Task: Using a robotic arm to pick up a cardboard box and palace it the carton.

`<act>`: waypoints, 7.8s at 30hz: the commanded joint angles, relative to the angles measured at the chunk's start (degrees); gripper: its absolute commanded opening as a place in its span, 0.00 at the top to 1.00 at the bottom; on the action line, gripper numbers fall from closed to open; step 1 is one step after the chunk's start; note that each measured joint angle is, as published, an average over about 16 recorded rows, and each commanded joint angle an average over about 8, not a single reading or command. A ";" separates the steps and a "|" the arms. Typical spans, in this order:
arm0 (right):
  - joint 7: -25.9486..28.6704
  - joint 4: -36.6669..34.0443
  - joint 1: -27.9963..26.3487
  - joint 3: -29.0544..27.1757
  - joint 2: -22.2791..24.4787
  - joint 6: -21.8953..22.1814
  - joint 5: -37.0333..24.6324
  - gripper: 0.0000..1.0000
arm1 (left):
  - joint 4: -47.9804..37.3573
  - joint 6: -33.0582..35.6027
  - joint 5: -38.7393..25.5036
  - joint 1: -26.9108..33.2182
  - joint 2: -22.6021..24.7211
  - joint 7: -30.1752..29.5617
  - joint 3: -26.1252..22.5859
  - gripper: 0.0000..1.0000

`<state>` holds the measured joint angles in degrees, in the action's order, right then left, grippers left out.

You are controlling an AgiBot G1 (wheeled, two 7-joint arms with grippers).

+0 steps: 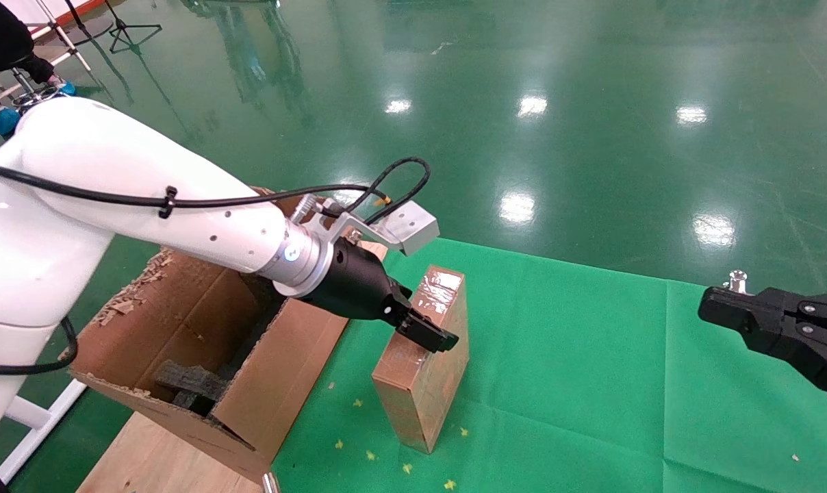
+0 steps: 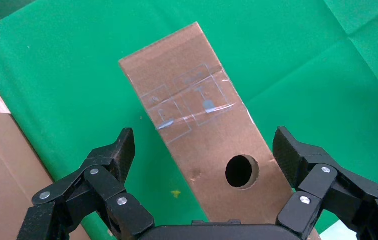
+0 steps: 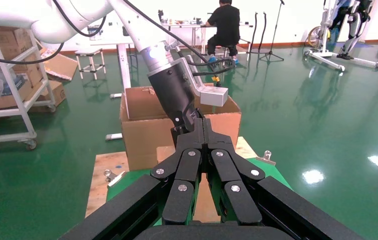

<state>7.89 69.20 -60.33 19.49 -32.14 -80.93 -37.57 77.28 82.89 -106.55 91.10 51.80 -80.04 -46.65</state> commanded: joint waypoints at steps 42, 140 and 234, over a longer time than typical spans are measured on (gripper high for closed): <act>0.00 0.00 0.00 0.00 0.00 0.00 0.00 0.00 | -1.80 0.28 2.14 1.89 -1.39 1.91 1.60 1.00; 0.00 -0.02 0.02 0.00 0.01 0.02 0.01 0.00 | -67.60 -23.87 -8.37 8.83 -8.42 48.04 4.71 0.00; 0.00 -0.05 0.05 -0.01 0.03 0.05 0.03 0.00 | -2.30 3.21 66.36 -30.68 -16.85 69.49 31.14 0.00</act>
<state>7.89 69.16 -60.28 19.48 -32.11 -80.88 -37.55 74.37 85.94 -40.89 60.91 34.97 -10.65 -15.72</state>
